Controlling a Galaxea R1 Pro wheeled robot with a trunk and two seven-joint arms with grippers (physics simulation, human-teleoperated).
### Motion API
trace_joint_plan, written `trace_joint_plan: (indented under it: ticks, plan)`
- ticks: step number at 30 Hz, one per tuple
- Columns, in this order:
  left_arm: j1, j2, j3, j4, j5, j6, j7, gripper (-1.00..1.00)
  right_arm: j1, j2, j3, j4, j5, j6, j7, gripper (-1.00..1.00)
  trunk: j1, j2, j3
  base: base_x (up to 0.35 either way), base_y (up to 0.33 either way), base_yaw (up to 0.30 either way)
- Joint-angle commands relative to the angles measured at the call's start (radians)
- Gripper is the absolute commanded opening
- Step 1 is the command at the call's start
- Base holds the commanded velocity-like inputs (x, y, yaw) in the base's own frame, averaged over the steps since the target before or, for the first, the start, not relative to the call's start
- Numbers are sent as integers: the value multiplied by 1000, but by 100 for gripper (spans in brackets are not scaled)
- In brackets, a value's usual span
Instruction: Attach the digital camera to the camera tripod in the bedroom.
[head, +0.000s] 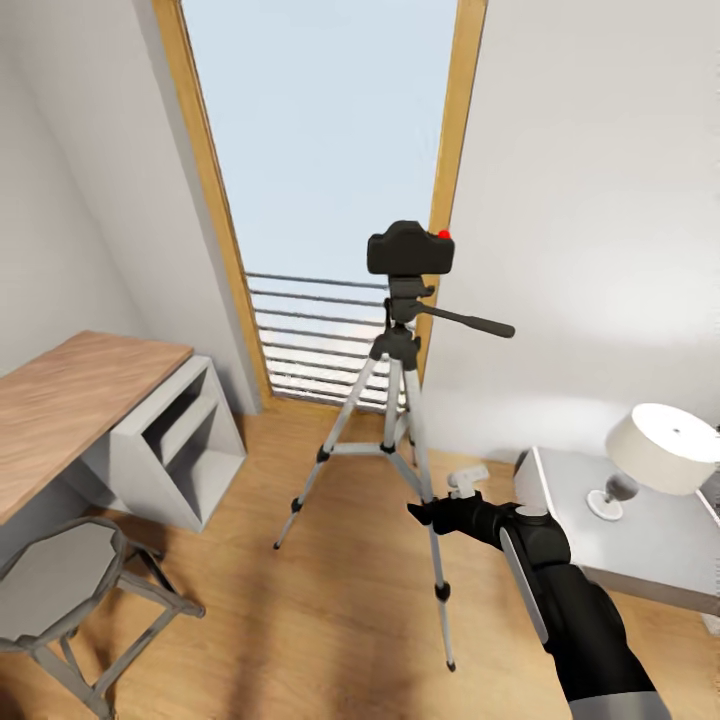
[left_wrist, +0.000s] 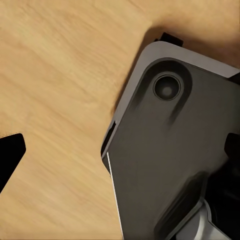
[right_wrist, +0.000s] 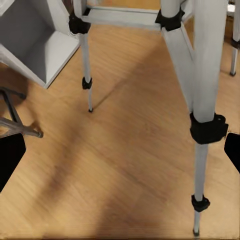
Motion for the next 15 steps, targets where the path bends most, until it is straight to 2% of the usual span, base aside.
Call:
trace_joint_plan:
  ticks: [1,15]
  plan:
    - [0,0,-9,-1,8,-2,4,100,-1,-1,0,-1,9,3,7,100,0,-1,-2,-335,0,0]
    - [0,0,-8,1,8,-2,4,100,-2,-8,-1,-1,10,3,8,100,0,-1,-2,-335,0,0]
